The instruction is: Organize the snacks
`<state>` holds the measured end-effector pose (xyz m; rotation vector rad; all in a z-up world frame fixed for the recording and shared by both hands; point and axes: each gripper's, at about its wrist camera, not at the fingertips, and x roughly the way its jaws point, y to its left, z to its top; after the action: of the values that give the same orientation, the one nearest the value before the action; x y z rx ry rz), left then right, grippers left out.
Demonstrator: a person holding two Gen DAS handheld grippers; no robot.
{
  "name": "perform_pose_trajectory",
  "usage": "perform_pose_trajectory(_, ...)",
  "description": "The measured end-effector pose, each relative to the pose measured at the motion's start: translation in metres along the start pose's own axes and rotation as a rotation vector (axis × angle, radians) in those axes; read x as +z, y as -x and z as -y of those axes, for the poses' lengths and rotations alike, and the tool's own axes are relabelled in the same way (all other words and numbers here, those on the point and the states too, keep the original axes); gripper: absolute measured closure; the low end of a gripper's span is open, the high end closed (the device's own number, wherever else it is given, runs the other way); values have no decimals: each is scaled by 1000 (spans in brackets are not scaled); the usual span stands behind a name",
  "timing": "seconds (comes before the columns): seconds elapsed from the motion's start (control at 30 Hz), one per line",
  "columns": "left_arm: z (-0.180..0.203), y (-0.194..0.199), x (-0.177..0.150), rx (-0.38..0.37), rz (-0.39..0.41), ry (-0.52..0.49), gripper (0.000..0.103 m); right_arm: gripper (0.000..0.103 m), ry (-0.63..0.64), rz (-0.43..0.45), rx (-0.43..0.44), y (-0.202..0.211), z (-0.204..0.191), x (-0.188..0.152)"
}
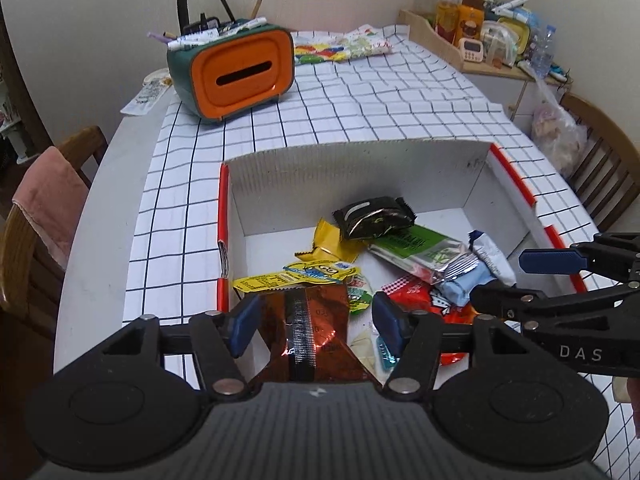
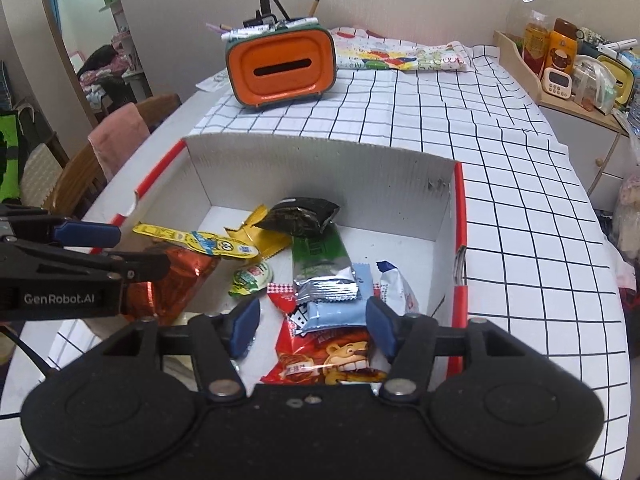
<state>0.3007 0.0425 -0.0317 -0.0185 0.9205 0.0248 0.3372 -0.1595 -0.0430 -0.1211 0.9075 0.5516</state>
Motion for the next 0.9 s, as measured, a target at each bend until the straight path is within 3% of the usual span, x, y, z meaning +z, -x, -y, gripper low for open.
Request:
perform_pose_trajectory(0.13, 1, 12, -3, -9, 32, 7, 34, 40, -6, 18, 9, 13, -1, -2)
perform_pose_trajectory(0.3, 2, 28, -8, -15, 69, 6, 29, 23, -20, 65, 24, 31, 1, -4)
perform_pose_trajectory(0.6, 5, 57, -23, -51, 125, 3, 24, 6, -23, 131, 58, 63, -5, -12)
perform_pose_trajectory(0.9, 7, 86, -40, -80, 171, -1, 21, 0, -6, 186, 71, 88, -13, -22)
